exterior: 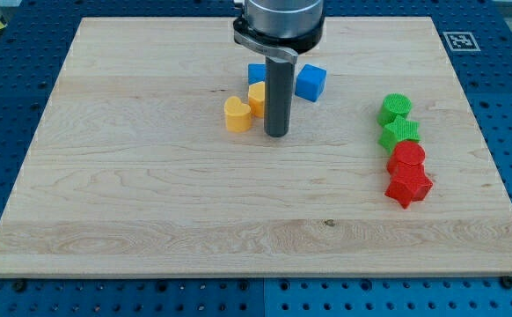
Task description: Move the blue cube above the blue triangle
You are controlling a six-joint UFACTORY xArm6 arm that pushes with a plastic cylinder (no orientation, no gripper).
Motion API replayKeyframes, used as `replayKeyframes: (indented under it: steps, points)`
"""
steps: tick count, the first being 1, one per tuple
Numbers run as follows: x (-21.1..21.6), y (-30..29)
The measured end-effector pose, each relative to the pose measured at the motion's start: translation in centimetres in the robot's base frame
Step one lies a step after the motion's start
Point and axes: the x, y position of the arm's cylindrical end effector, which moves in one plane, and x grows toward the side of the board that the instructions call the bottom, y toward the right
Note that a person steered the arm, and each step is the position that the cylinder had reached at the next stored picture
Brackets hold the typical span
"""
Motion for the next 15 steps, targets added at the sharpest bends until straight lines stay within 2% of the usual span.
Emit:
replayKeyframes:
  steps: [4, 8, 11, 12, 14, 15]
  points:
    - [0.2, 10.0]
    - [-8.9, 5.6]
    - [-11.6, 6.0]
    - [-11.7, 4.3]
    - [-16.3, 2.8]
    - [-16.9, 1.6]
